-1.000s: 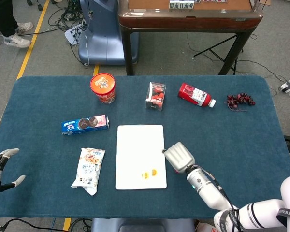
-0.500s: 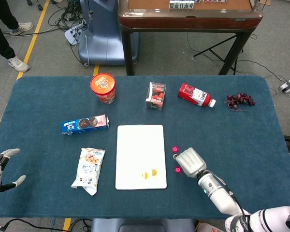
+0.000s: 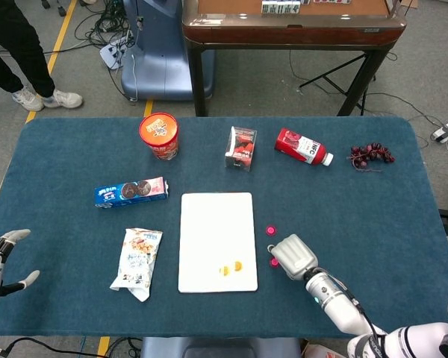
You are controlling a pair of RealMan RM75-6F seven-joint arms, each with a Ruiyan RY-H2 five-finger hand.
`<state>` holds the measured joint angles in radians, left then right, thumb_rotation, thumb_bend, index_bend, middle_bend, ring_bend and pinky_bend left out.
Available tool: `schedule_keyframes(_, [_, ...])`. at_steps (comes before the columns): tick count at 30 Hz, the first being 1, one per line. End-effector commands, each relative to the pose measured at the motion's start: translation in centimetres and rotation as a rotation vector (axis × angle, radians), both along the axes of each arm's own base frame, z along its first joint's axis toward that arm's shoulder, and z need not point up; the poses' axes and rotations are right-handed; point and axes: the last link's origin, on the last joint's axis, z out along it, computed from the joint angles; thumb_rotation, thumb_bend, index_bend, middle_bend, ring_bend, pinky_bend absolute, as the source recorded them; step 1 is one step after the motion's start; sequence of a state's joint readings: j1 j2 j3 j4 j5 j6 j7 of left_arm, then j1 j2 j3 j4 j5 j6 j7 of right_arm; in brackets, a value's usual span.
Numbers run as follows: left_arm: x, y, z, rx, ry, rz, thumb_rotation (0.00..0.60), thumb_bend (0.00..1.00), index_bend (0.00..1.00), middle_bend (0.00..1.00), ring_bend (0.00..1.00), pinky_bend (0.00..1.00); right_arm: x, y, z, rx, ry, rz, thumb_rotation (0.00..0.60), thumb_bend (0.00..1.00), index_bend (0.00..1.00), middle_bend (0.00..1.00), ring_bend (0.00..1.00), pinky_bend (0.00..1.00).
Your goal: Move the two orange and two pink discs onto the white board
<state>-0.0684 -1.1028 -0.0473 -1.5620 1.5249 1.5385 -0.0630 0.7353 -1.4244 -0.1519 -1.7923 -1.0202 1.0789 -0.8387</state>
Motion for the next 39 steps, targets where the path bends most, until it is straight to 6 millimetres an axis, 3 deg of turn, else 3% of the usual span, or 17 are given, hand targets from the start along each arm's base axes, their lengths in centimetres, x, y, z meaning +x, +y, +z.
schedule_keyframes(1, [0.0,0.0,0.0,-0.001,-0.001,0.000,0.600,0.07,0.28,0.26,0.31,0.53,0.0,0.1,-0.1,0.003,0.000,0.002,0.600,0.11,0.40,1.00,1.00,1.00])
schedule_keyframes(27, [0.0,-0.1,0.2,0.004,-0.007,-0.001,0.600,0.07,0.28,0.26,0.31,0.53,0.6,-0.7,-1.6,0.023,-0.011,-0.012,0.600,0.22,0.40,1.00,1.00,1.00])
schedule_keyframes(39, [0.0,-0.1,0.2,0.002,-0.006,0.000,0.600,0.07,0.28,0.26,0.31,0.53,0.5,-0.8,-1.6,0.016,-0.018,-0.016,0.600,0.28,0.50,1.00,1.00,1.00])
